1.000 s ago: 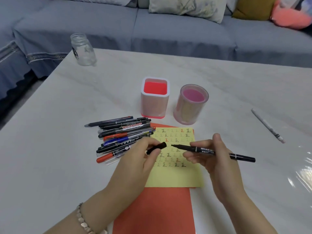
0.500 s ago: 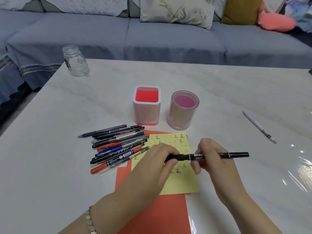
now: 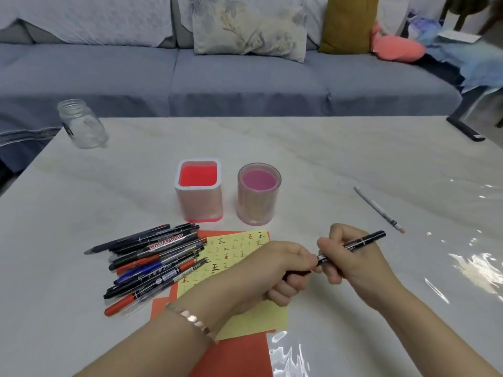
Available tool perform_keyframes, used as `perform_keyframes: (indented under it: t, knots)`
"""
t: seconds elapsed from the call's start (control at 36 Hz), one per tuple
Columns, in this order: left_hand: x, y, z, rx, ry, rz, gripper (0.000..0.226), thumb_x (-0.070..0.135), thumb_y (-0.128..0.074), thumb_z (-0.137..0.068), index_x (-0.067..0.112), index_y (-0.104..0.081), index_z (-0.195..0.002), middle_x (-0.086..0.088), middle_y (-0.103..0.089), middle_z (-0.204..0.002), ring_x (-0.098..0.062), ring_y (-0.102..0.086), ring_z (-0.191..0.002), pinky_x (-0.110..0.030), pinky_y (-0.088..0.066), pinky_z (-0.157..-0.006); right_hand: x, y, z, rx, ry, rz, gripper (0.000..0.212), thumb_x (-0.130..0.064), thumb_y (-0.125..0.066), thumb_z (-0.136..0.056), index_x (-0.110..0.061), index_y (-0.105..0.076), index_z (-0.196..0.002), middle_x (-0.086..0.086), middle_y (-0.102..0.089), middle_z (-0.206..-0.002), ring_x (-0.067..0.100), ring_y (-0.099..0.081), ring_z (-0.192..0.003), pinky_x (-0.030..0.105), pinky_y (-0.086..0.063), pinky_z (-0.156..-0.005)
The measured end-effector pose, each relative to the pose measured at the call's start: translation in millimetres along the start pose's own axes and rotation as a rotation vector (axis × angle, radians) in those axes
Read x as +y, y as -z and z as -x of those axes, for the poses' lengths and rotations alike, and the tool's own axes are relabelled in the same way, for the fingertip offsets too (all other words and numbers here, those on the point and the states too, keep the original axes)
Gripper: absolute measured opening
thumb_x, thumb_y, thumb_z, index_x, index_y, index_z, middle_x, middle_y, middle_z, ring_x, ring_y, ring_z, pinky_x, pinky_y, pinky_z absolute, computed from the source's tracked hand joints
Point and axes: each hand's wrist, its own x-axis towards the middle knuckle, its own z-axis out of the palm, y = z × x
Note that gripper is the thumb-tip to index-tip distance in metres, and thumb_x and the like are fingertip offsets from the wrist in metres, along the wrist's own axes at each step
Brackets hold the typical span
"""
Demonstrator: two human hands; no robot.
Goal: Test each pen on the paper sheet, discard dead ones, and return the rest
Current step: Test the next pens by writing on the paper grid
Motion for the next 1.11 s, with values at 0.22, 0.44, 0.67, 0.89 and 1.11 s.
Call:
perform_keyframes:
  t: [0.22,0.44,0.67,0.89,1.11]
  knots:
    - [-15.0,2.9,-31.8,0.602,-0.198,-0.712,0.012,0.028,-0.041,-0.096,0.020,-0.050,-0.093,-0.001,-0.063,-0.085,-0.023,-0.057,-0.074,-0.034,-0.045,-0.065,45.2,71.9,-63.0,0.173,-0.036,0.680,0.021,-0.027,-0.051,-0.093,-0.020,-0.060,-0.076,-0.002,-0.063,-0.078,0.021,-0.056,-0.079,0.027,-0.042,-0.071]
    - [-45.8,33.3,-7.1,0.770,-0.198,-0.759,0.010,0.031,-0.041,-0.097,0.026,-0.049,-0.092,0.007,-0.060,-0.077,-0.009,-0.053,-0.064,-0.030,-0.041,-0.058,81.2,115.1,-104.1,0.371,-0.387,1.377,0.037,-0.011,-0.032,-0.094,-0.015,-0.045,-0.129,0.018,-0.053,-0.104,0.033,-0.050,-0.093,0.035,-0.037,-0.075]
    - [-55.3,51.3,17.3,0.888,-0.238,-0.869,0.007,0.031,-0.046,-0.095,0.030,-0.051,-0.099,0.018,-0.057,-0.085,-0.002,-0.053,-0.076,-0.025,-0.044,-0.067,76.8,82.8,-84.2,0.443,-0.137,0.905,0.024,-0.007,-0.040,-0.093,-0.005,-0.053,-0.113,0.000,-0.033,-0.098,0.020,-0.044,-0.069,0.031,-0.033,-0.060]
    - [-69.4,113.2,70.7,1.173,-0.318,-1.198,0.019,0.019,-0.051,-0.081,0.011,-0.067,-0.090,-0.002,-0.065,-0.087,-0.026,-0.060,-0.078,-0.033,-0.039,-0.068,10.6,1.4,-28.0,0.317,0.281,0.536,0.027,0.000,-0.062,-0.080,-0.026,-0.060,-0.083,-0.004,-0.061,-0.088,0.004,-0.058,-0.077,0.003,-0.040,-0.067]
    - [-108.6,153.2,92.3,1.258,-0.268,-1.340,0.020,0.016,-0.057,-0.075,0.007,-0.073,-0.083,-0.006,-0.063,-0.079,-0.030,-0.058,-0.067,-0.038,-0.045,-0.062,-16.7,-59.0,-5.6,0.162,0.165,0.033,0.022,0.001,-0.068,-0.077,-0.021,-0.067,-0.080,-0.002,-0.060,-0.070,0.004,-0.052,-0.055,0.008,-0.044,-0.056]
